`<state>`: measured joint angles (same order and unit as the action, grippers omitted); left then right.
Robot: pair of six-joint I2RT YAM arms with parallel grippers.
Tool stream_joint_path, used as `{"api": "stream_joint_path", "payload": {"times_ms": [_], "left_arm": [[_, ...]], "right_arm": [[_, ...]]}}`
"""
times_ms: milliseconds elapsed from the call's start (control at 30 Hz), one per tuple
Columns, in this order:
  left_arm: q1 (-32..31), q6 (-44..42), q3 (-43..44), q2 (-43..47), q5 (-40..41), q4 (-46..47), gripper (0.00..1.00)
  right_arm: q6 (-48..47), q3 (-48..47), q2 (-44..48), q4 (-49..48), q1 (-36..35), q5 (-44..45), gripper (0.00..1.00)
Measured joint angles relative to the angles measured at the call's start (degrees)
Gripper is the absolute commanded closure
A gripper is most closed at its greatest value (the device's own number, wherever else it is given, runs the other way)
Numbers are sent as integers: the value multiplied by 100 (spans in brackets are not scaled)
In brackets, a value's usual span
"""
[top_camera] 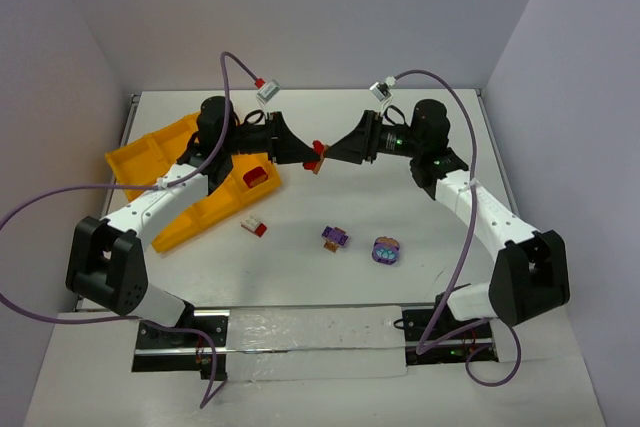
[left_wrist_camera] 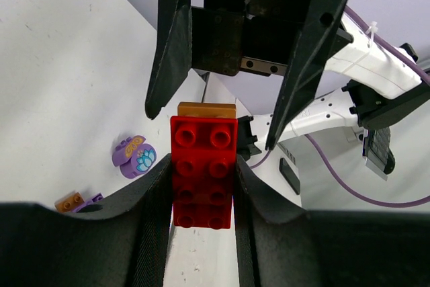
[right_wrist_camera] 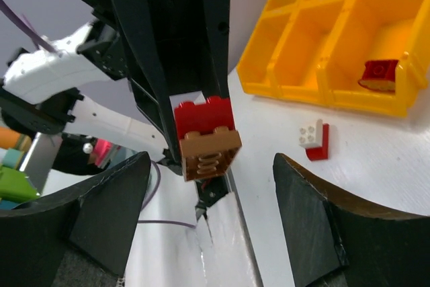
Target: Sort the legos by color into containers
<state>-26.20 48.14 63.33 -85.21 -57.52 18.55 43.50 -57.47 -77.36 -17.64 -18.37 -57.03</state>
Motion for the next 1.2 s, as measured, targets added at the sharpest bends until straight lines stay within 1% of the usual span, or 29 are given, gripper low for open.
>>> {"api": "stream_joint_path", "payload": {"times_ms": [100,200,333,400,467,567,700,833,1200], "left_arm": [[4,-56,0,4,0,-25,100],[4,-70,-9,3,-1,-40,100],[4,-116,-11,5,-2,-113,100],[4,-161,-26,12,-35,-128,100],[6,-194,-59,39,-42,-130,100],[11,-205,-85,55,-61,-130,100],[17,-206,-85,53,-70,-130,100],[48,-205,-85,53,-83,-130,100],[151,-197,-85,53,-104,-130,100]], "right_arm": [[291,1,-172,-492,-12,-77,32],[526,5,-315,-841,-15,-113,34],[812,32,-406,-1260,-16,-207,45],[878,47,-435,-1407,-22,-239,48],[937,63,-469,-1465,-23,-268,47],[996,72,-499,-1521,-24,-327,42],[1005,79,-501,-1570,-26,-371,42],[1002,124,-501,-1590,-32,-396,31],[968,284,-502,-1583,-72,-460,30]]}}
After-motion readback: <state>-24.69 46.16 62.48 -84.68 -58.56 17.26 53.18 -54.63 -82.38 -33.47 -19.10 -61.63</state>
